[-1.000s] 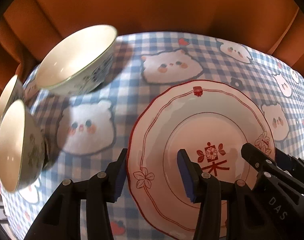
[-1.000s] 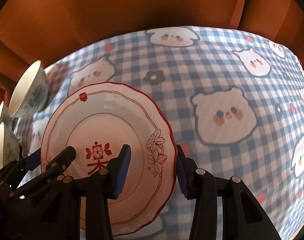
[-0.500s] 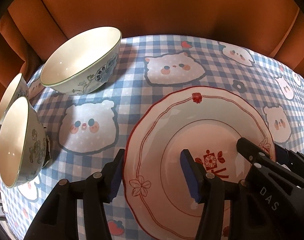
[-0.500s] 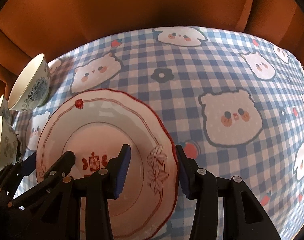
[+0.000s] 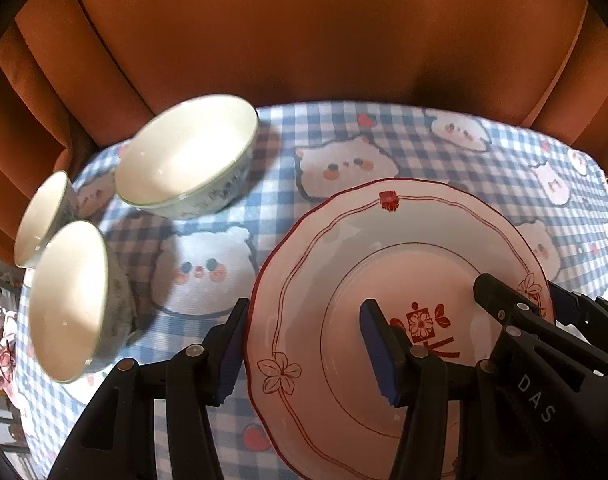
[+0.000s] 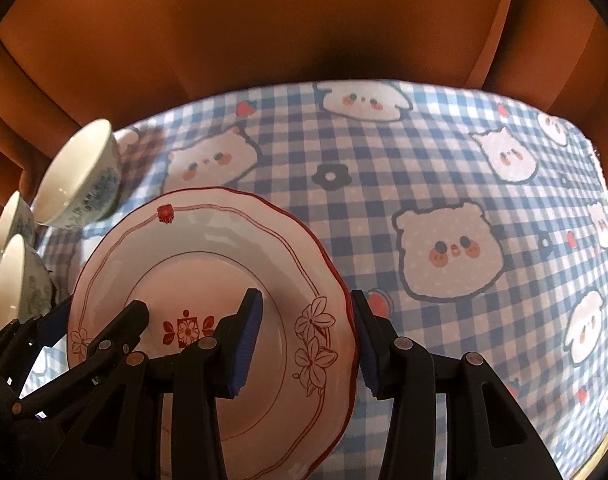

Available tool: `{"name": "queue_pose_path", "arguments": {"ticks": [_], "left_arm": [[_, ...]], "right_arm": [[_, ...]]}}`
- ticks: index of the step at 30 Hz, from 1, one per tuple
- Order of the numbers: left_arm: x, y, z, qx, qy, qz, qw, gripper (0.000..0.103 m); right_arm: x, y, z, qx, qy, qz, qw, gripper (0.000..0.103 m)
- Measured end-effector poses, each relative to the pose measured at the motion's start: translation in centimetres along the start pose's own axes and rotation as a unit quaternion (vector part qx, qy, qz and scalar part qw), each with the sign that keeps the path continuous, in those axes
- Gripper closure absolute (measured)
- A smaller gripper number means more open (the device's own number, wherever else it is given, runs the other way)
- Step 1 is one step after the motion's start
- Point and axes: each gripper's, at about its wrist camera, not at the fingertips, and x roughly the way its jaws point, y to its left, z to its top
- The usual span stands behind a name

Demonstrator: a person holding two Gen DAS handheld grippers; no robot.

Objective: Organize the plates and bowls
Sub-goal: 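Lift the red-rimmed plate with both tools and carry it over the yellow-flowered plates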

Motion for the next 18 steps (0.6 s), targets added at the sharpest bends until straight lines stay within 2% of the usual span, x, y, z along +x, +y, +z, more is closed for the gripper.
{"name": "queue_pose_path", "arguments": {"ticks": [7,18], "left_arm": [[-3.9,1.3,-0.7,0.004,-0.028,-0.010,0.9996,0.048],[-8.9,3.6,-4.4,0.031,-0.051,-0.031,0.9977,0.049]], "right_arm": [[-4.5,1.2,-1.0,0.004,-0.027,-0.012,1.000,0.055],[-10.7,3.2,-5.0,0.027,-0.055,-0.035,0.998,0.055]]}}
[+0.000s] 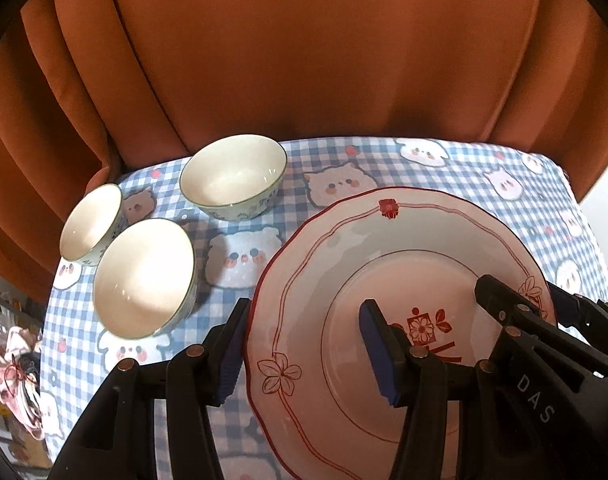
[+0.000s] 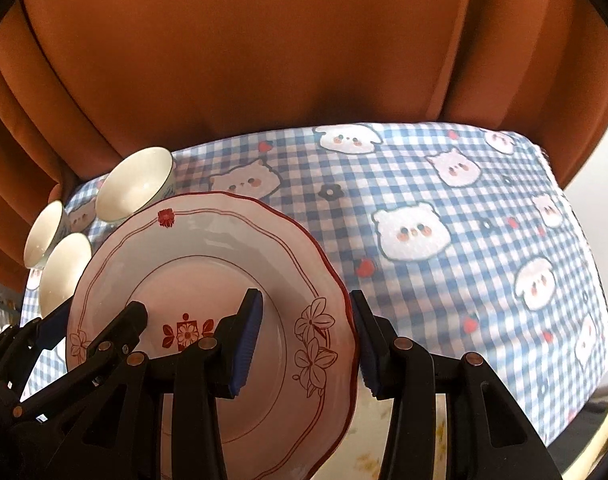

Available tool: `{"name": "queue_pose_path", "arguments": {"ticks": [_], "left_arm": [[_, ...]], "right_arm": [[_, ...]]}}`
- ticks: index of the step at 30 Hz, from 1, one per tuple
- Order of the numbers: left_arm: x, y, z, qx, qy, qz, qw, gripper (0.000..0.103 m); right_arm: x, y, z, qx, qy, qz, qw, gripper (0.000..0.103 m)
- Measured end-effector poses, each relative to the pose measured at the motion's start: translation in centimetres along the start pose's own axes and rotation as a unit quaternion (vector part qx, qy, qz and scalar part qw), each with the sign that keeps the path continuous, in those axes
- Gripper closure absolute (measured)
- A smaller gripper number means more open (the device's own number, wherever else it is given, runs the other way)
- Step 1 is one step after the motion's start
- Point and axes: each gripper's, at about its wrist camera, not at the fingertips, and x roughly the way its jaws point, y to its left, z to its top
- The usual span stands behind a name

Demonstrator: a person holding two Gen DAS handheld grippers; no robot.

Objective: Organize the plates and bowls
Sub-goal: 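Lift the red-rimmed plate with both tools and carry it over the yellow-flowered plates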

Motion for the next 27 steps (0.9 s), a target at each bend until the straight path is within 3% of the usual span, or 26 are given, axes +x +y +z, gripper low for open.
{"name": "queue_pose_path", "arguments": {"ticks": [14,27], "left_arm": [[-2.7,-3.2,-4.4,0.028,0.015,-0.031,0.9990,0.048],[-1.4,-9.2,-8.1,-0.001,0.061,-0.021,0.9979,0.048]], "right_arm": [[-4.6,-2.9,-6.5,0.038,0.005,-0.031,0.999,0.055],[-4.0,-8.5,-8.9,0.007,0.032,-0.013,0.999,0.054]]}}
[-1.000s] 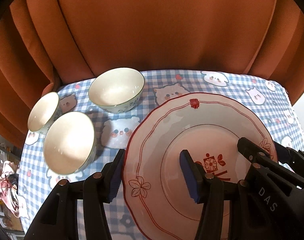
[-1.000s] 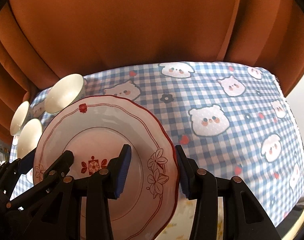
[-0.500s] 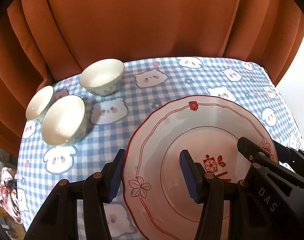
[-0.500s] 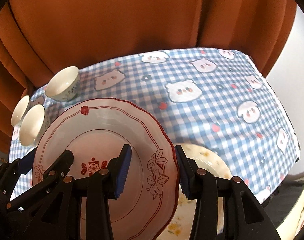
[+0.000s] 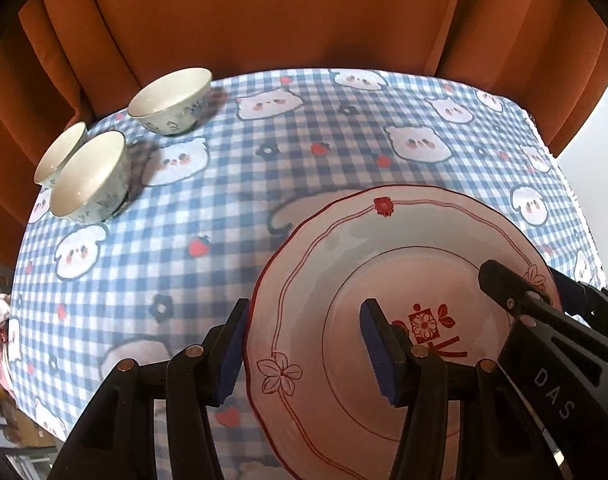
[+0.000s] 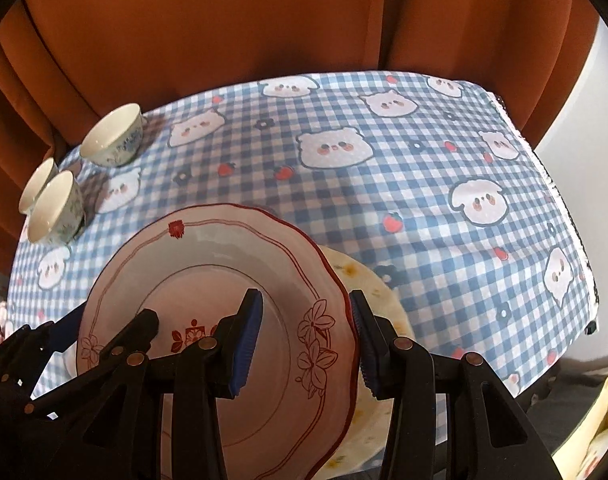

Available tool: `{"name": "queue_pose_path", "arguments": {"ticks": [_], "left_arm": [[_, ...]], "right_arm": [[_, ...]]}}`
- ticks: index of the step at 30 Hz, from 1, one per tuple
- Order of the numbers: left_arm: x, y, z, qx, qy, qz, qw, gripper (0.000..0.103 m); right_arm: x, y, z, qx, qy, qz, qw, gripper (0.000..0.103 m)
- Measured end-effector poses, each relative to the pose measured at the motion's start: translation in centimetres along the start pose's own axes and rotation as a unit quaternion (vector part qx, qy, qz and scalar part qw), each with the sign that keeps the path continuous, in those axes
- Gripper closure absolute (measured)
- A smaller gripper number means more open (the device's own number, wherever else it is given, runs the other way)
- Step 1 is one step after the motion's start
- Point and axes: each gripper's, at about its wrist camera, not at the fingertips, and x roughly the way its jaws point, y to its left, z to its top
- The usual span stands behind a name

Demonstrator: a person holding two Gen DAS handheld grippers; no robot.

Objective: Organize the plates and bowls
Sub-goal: 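Lift the red-rimmed plate with both tools and carry it over the yellow-flowered plates, then lower the red-rimmed plate onto the yellow-flowered plate stack with both tools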

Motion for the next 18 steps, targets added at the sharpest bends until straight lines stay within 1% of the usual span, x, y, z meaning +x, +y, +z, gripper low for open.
{"name": "queue_pose_path", "arguments": {"ticks": [3,7,13,18], "left_arm": [[0.6,-1.3,-0.6,-0.002,0.005,0.004,1.0000,0.048],[1.6,-2.7,-1.4,-0.018,0.020,0.006,0.9996,0.048],[2.6,-4.1,-2.1,-0.041,0.033,0.015,0.9985,0.048],[2.9,-5.1,-2.4,-0.045,0.029,0.032,0.9980,0.048]], "right_arm": [[0.8,-1.4,-0.5,-0.007,0.006,0.004,1.000,0.054],[1.9,-3.2,-1.1,-0.017,0.018,0.009,1.000,0.054],[3.3,-4.7,-1.4,-0.040,0.033,0.016,0.999,0.055],[4.3,-5.6,-1.4,-0.053,0.043,0.024,0.997,0.055]]}}
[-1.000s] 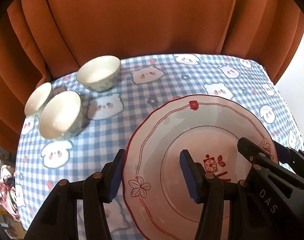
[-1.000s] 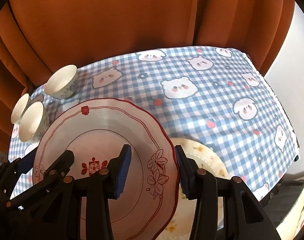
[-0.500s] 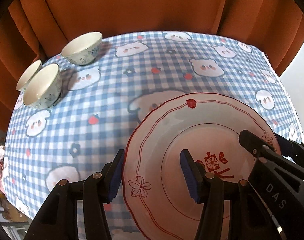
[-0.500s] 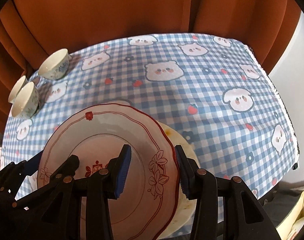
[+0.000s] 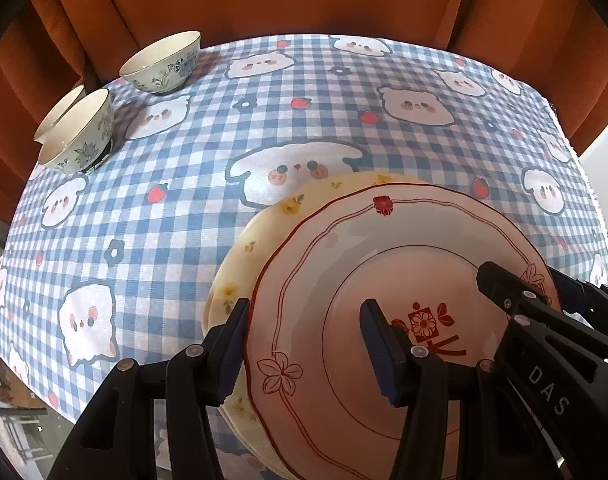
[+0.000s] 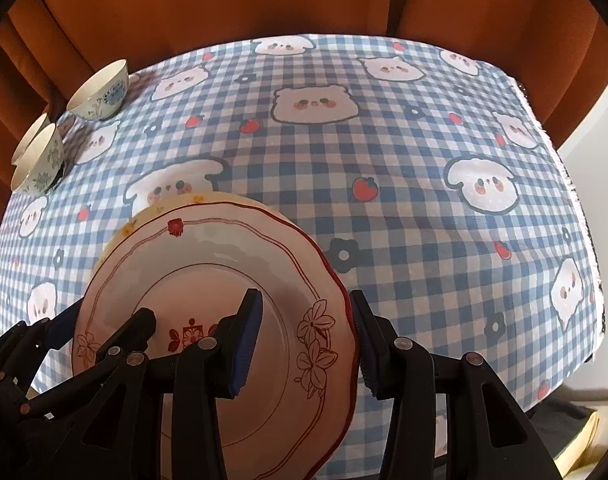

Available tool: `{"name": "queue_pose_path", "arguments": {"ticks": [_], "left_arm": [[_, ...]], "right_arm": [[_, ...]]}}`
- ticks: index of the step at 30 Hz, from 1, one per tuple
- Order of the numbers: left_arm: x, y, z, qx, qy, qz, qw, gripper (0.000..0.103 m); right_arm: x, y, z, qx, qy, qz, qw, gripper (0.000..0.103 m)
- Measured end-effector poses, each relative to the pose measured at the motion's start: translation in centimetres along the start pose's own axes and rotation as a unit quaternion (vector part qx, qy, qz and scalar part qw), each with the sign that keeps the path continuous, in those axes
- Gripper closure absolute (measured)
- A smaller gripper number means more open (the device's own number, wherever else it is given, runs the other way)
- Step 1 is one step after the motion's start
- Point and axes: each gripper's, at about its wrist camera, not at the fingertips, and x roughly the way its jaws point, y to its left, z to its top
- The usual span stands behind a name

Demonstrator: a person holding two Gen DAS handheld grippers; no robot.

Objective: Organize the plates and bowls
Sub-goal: 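Lower the red-rimmed plate onto the yellow-flowered plate stack with both tools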

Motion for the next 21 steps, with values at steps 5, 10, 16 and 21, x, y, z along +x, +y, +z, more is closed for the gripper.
{"name": "queue_pose_path", "arguments": {"ticks": [5,10,16,21], "left_arm": [[0.2,-0.7,0.0,0.004,-0.003,0.018,0.9998,0.048],[0.3,-0.7,-0.2,-0.005,-0.004,0.021,0.9998,0.048],[0.3,-0.8,-0.3,-0.010,-0.008,0.022,0.9997,0.047],[0.3,-0.8,-0.3,-0.010,-0.011,0.023,0.9996,0.047]], "right_arm": [[0.8,-0.7,0.1,-0.005,0.009,0.009,1.000,0.055],[1.4,-1.3,0.0,-0.004,0.017,0.019,1.000,0.055],[1.3,-1.6,-0.3,-0.003,0.016,0.029,0.999,0.055],[0.4,-2.1,-0.9,0.000,0.008,0.046,0.999,0.057]]}}
